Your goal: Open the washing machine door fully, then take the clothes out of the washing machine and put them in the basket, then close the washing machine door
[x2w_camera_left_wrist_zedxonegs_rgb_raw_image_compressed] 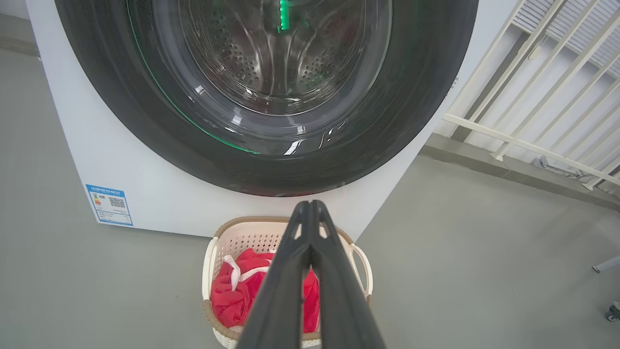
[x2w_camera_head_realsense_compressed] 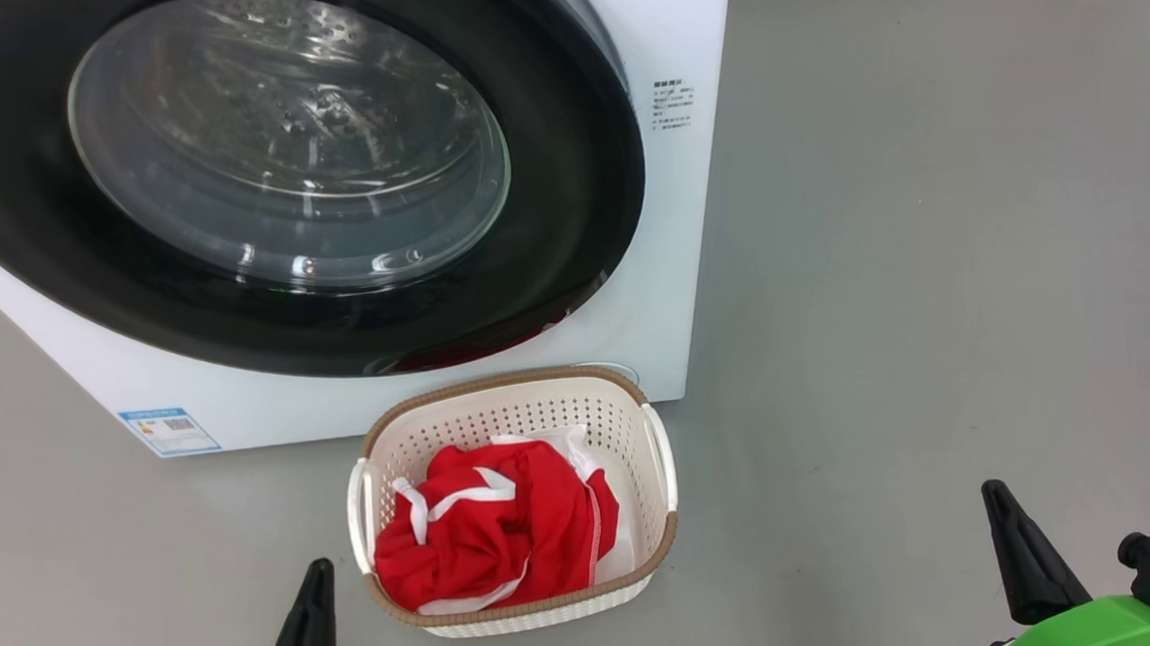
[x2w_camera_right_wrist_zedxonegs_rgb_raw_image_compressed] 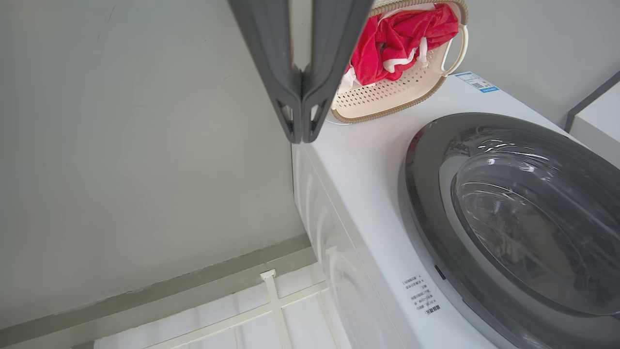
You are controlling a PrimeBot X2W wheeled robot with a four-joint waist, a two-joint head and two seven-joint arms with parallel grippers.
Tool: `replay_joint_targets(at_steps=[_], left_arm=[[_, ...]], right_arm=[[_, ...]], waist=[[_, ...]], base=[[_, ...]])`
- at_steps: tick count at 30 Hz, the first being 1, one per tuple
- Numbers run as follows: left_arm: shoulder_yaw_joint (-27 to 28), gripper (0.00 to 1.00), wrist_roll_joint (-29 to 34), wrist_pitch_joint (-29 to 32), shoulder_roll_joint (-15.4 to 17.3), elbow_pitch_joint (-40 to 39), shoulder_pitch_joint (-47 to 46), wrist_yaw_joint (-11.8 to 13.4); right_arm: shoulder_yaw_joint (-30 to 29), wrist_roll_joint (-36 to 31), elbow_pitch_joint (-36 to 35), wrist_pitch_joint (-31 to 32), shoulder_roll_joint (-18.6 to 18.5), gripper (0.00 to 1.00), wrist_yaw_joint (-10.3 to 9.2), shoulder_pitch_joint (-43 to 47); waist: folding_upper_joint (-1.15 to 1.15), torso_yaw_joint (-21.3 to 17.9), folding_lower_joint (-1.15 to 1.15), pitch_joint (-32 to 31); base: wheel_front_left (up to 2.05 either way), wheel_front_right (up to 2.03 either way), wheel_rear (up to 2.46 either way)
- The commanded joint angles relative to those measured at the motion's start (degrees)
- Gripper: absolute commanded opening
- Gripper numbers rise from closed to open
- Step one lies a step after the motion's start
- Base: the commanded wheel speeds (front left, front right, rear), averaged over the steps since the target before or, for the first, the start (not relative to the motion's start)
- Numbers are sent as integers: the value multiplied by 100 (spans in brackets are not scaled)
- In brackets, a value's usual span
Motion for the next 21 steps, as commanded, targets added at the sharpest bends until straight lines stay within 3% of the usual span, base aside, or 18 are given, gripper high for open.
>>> replay_joint_targets(at_steps=[1,21], left_arm=[[56,0,-168,22,76,-124,-118,1],[148,0,-1320,306,96,-105,-209,1]], right_arm=[[-30,153,-143,43,-69,0,-1,-75],[-102,1141,-199,359,-28,0,-2,-211]], waist=[[0,-1,-1,-2],[0,-12,-2,-78]], base=[[0,0,0],[0,0,0]])
